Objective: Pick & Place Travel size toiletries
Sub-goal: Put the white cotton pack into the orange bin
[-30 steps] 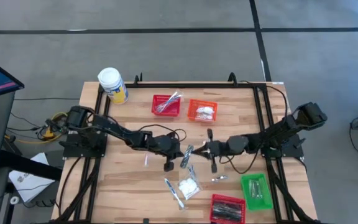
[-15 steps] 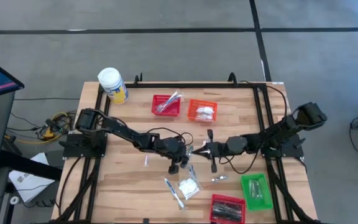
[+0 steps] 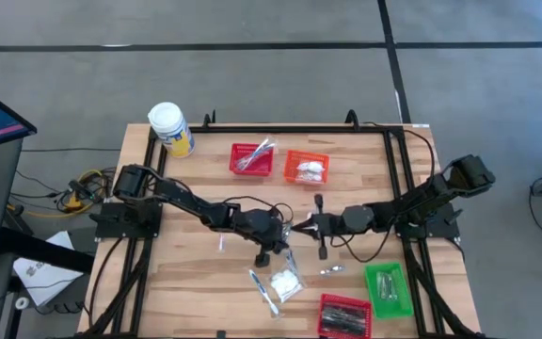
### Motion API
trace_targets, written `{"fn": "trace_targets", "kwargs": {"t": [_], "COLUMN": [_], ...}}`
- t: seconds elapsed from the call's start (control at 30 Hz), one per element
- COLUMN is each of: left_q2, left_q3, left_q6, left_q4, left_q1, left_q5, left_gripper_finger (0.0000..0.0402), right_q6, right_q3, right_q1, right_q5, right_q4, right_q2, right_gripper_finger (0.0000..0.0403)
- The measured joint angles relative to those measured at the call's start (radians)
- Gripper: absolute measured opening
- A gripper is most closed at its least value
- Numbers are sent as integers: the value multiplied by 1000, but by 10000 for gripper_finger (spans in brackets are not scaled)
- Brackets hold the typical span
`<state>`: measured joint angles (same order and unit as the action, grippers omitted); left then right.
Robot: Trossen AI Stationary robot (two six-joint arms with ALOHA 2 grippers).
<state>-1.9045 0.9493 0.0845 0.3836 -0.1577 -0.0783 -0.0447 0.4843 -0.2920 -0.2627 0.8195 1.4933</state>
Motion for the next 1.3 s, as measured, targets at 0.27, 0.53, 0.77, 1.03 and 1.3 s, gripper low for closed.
{"fn": "trace_targets", "kwargs": {"t": [0.27, 0.53, 0.77, 1.03, 1.3], "left_q2": [0, 0, 0, 0, 0], "left_q3": [-14, -14, -14, -14, -14], "left_q6": [1, -13, -21, -17, -17], "left_q4": [1, 2, 7, 18, 22], "left_q1": [4, 8, 8, 8, 1], "left_q5": [179, 181, 183, 183, 183], "left_gripper_finger": [2, 2, 2, 2, 2], "right_q6": [250, 508, 746, 864, 879], "right_q3": [1, 1, 1, 1, 1], "right_q1": [3, 32, 62, 72, 150], "right_q5": [-207, -127, -71, -20, 58], "right_q4": [-191, -610, -1011, -1118, -1122], "right_q2": [-33, -246, -406, -350, -208], "right_gripper_finger": [1, 7, 58, 169, 236]}}
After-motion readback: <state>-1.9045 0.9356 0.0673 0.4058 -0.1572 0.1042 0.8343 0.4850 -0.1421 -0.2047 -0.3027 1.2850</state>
